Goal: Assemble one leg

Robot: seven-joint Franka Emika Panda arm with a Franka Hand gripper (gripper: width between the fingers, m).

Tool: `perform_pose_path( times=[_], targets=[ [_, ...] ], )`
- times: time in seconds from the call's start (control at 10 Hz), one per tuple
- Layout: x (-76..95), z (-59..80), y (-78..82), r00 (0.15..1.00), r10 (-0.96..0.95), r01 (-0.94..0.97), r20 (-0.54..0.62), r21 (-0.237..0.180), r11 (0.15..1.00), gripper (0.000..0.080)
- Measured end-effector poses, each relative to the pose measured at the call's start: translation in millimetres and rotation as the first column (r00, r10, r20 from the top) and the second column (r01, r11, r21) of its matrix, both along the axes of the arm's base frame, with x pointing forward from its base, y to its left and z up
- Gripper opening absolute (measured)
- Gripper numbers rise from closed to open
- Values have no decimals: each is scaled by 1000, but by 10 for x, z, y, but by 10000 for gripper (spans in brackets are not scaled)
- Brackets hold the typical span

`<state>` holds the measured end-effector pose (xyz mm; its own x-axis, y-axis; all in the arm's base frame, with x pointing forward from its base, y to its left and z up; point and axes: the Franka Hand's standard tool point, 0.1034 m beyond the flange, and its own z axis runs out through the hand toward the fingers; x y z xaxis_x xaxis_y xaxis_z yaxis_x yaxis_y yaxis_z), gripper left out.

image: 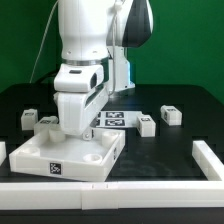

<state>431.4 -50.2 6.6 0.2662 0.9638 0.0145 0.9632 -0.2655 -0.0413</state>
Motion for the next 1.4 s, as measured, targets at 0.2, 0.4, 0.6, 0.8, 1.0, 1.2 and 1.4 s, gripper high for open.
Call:
perform_pose_path(
  times=[0.2,0.4,0.6,0.8,1.0,1.2,1.4],
  targets=[
    [0,0,0,1000,0,0,0,0,1000,57],
    [27,1,53,997,73,-73,5,2,997,57],
    [85,3,409,993,121,-121,11,10,993,57],
    [112,-7,700,991,130,-131,28,9,991,57],
    [115,-7,653,992,127,-127,28,8,992,57],
    [115,-7,655,991,128,-128,28,8,992,57],
    [211,-5,808,984,176,-177,38,8,984,57]
  ],
)
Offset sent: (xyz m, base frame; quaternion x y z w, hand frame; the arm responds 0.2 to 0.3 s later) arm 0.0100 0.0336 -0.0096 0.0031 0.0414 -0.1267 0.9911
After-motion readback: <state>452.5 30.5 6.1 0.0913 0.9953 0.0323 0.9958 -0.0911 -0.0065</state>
